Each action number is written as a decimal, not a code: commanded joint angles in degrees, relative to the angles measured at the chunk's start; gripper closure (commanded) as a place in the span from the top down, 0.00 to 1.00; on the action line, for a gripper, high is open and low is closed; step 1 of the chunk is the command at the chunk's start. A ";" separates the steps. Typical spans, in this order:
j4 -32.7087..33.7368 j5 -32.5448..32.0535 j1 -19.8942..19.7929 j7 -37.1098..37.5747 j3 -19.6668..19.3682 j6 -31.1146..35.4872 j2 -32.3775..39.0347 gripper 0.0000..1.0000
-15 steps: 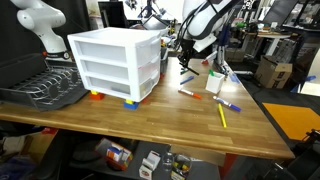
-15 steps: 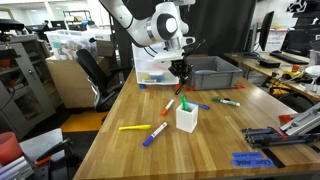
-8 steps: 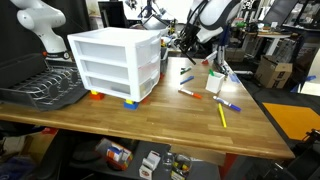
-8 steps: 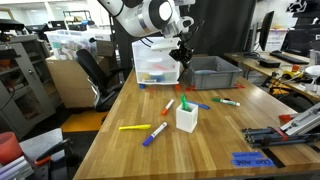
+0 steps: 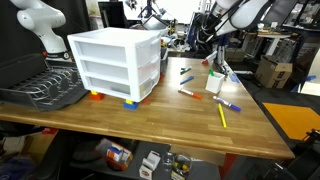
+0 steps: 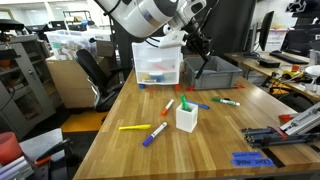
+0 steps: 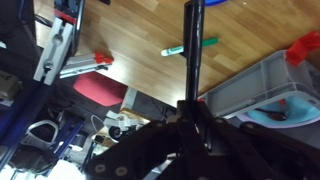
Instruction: Pick the black pen on the table and put it in the pen holder
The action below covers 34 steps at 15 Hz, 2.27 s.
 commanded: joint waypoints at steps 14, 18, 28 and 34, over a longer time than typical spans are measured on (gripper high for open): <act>-13.96 -16.60 34.11 44.72 -32.13 -0.74 8.37 0.03; -12.65 -16.07 32.49 43.91 -31.21 -0.53 11.63 0.03; -8.94 -8.82 30.57 35.49 -29.92 -0.93 13.27 0.03; -8.13 1.03 30.84 29.30 -27.85 -0.17 17.09 0.03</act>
